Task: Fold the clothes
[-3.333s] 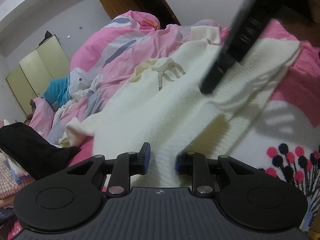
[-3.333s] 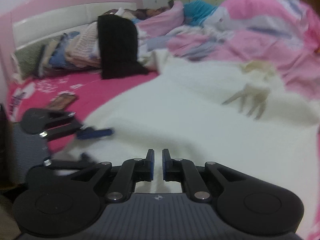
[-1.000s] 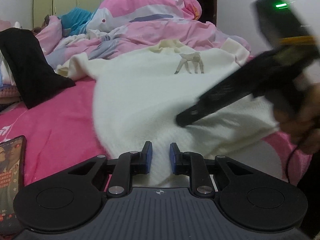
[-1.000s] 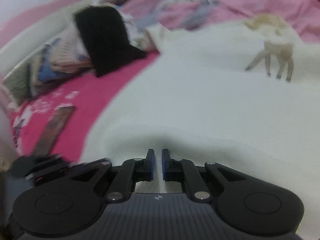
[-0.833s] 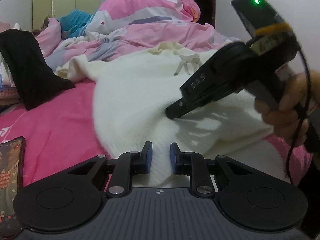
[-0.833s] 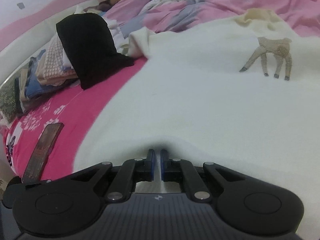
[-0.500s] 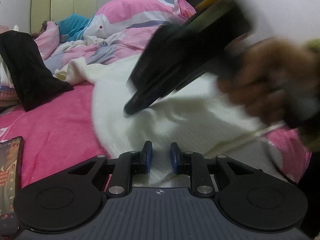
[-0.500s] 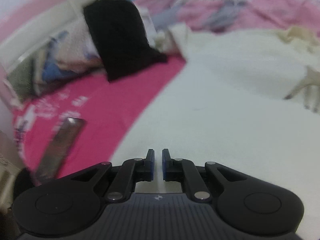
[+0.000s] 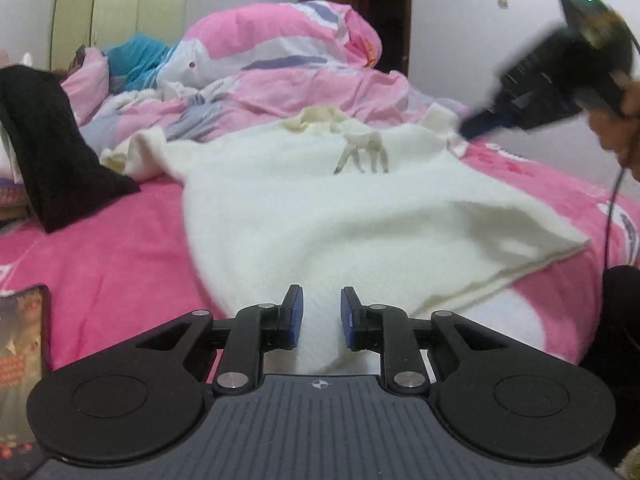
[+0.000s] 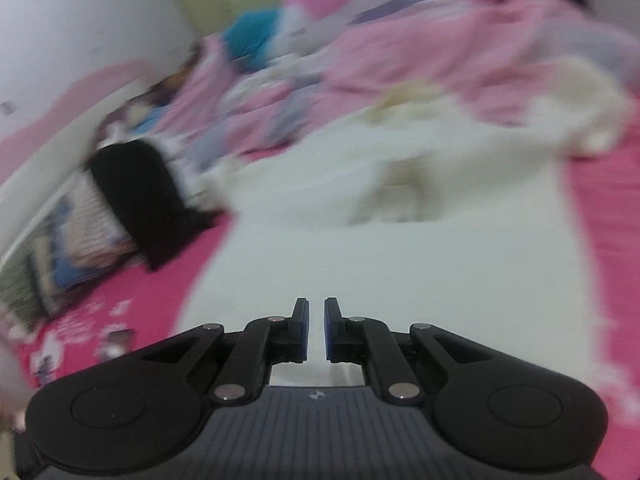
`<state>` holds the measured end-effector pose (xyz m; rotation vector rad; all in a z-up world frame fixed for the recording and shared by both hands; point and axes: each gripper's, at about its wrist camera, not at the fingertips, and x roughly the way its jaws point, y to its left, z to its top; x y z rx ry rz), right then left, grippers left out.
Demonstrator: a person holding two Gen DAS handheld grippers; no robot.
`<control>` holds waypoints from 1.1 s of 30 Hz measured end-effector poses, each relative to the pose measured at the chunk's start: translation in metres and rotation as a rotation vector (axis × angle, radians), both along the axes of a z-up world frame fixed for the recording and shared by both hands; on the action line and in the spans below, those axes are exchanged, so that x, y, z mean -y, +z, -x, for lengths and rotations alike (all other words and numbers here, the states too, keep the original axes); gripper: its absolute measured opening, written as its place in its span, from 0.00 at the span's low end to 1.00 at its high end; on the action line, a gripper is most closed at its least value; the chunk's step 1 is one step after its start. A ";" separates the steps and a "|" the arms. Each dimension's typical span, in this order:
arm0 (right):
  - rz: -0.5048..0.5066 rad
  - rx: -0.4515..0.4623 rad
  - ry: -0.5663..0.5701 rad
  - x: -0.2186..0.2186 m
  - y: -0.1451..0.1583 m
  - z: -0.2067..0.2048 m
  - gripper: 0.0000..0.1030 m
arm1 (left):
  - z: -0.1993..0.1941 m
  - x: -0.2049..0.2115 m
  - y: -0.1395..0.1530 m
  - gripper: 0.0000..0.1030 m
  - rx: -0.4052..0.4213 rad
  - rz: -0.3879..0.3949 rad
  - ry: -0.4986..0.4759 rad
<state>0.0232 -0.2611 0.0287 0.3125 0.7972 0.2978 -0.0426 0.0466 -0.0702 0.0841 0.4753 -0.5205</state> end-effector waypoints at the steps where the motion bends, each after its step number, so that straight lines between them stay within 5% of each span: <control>1: 0.011 -0.015 -0.022 0.009 -0.003 0.003 0.08 | -0.001 0.003 0.003 0.19 -0.004 0.007 -0.018; 7: 0.048 -0.096 -0.062 0.033 -0.031 0.006 0.08 | -0.009 0.050 0.006 0.19 0.023 -0.048 -0.146; 15: 0.220 -0.168 -0.029 0.020 -0.068 -0.033 0.09 | -0.018 0.072 -0.014 0.20 -0.027 -0.094 -0.166; 21: 0.167 -0.133 -0.131 0.036 -0.077 -0.072 0.04 | -0.016 0.071 -0.013 0.20 -0.017 -0.112 -0.176; 27: 0.072 -0.170 -0.015 0.031 -0.052 -0.051 0.10 | -0.016 0.069 -0.015 0.20 -0.017 -0.089 -0.181; 33: 0.139 -0.189 -0.031 0.004 -0.084 -0.116 0.01 | -0.014 0.069 -0.016 0.19 -0.011 -0.102 -0.187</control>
